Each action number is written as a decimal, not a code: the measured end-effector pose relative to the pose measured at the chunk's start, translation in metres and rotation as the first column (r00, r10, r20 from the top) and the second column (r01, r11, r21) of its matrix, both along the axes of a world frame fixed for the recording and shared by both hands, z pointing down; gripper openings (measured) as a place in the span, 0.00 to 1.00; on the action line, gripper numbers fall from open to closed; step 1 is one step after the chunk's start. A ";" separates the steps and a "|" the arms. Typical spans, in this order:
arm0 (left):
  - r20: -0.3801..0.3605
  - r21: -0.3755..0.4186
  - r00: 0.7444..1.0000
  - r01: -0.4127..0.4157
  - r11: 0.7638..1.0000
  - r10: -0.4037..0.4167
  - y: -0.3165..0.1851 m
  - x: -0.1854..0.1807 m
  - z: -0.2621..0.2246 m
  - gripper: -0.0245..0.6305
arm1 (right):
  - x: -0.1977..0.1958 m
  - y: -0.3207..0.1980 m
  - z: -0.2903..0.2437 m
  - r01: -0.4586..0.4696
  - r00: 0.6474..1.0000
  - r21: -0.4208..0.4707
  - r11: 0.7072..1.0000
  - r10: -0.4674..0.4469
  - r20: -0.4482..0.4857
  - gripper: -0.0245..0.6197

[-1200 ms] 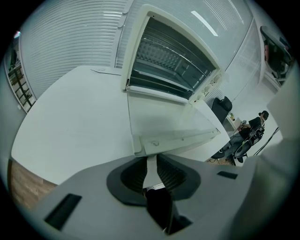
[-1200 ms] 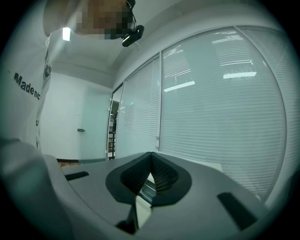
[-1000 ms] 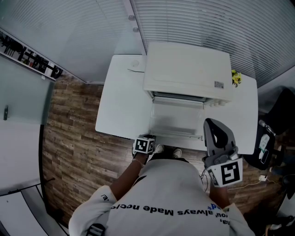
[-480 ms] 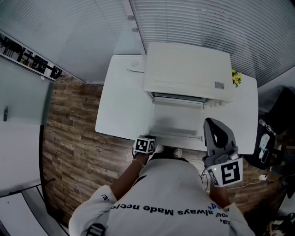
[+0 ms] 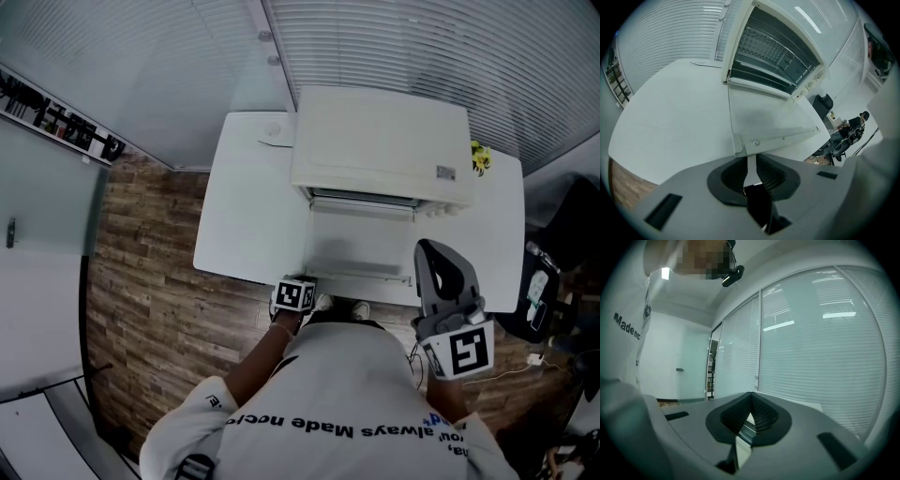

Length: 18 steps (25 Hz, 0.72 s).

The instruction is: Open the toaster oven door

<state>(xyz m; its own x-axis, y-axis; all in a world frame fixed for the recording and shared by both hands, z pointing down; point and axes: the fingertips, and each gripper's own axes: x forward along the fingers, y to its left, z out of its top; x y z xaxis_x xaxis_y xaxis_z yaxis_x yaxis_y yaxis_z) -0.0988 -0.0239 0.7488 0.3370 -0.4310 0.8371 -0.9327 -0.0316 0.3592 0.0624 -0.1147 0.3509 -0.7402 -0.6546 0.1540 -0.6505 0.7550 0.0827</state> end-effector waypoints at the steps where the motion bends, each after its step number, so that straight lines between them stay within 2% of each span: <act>1: 0.001 0.003 1.000 0.000 1.000 0.000 0.000 0.000 0.000 0.15 | 0.000 0.001 0.000 0.000 1.000 0.000 1.000 0.000 0.000 0.05; 18: 0.000 0.020 1.000 0.020 1.000 -0.020 0.015 0.000 -0.007 0.15 | 0.002 0.008 0.005 0.000 1.000 -0.014 1.000 0.000 0.003 0.05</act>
<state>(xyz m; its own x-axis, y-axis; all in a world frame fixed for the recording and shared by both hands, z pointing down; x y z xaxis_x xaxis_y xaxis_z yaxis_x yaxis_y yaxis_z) -0.0987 -0.0090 0.7417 0.3282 -0.4544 0.8281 -0.9332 -0.0202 0.3588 0.0643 -0.1070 0.3560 -0.7405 -0.6524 0.1611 -0.6509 0.7560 0.0698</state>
